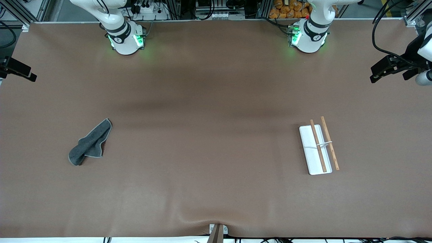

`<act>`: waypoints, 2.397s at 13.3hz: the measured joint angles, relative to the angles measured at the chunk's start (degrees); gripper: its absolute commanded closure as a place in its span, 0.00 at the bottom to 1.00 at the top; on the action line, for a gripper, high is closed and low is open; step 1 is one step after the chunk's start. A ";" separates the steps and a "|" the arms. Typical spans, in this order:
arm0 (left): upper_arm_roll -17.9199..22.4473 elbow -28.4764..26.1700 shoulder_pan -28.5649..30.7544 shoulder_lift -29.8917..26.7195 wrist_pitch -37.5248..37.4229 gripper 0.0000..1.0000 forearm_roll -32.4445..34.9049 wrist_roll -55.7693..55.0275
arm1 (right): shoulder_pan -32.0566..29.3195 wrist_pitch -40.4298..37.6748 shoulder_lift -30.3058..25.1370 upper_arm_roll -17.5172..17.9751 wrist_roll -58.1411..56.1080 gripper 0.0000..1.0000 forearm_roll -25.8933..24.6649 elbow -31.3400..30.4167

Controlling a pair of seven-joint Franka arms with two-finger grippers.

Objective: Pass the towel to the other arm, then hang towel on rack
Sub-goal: 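Move the right gripper down toward the grey towel, then grasp the grey towel with the right gripper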

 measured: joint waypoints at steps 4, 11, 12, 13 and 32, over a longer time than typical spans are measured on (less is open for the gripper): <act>-0.12 0.00 -0.07 -0.06 -0.45 0.00 0.00 0.00 | -0.06 0.00 0.02 -0.19 -0.35 0.00 -0.13 -0.12; -0.17 0.02 -0.06 -0.18 -0.46 0.00 0.00 0.00 | -0.02 1.88 2.04 -0.18 -1.77 0.00 -0.91 -1.08; -0.17 0.03 -0.06 -0.23 -0.46 0.00 0.00 0.00 | -0.01 2.60 2.72 -0.16 -1.87 0.00 -0.95 -1.27; -0.17 0.03 -0.06 -0.25 -0.46 0.00 0.00 0.00 | 0.05 3.73 3.60 -0.11 -2.00 0.00 -0.97 -1.48; -0.18 0.18 -0.04 -0.69 -0.46 0.00 0.00 0.00 | -8.60 38.53 34.73 -0.75 -3.71 0.00 -2.84 -2.65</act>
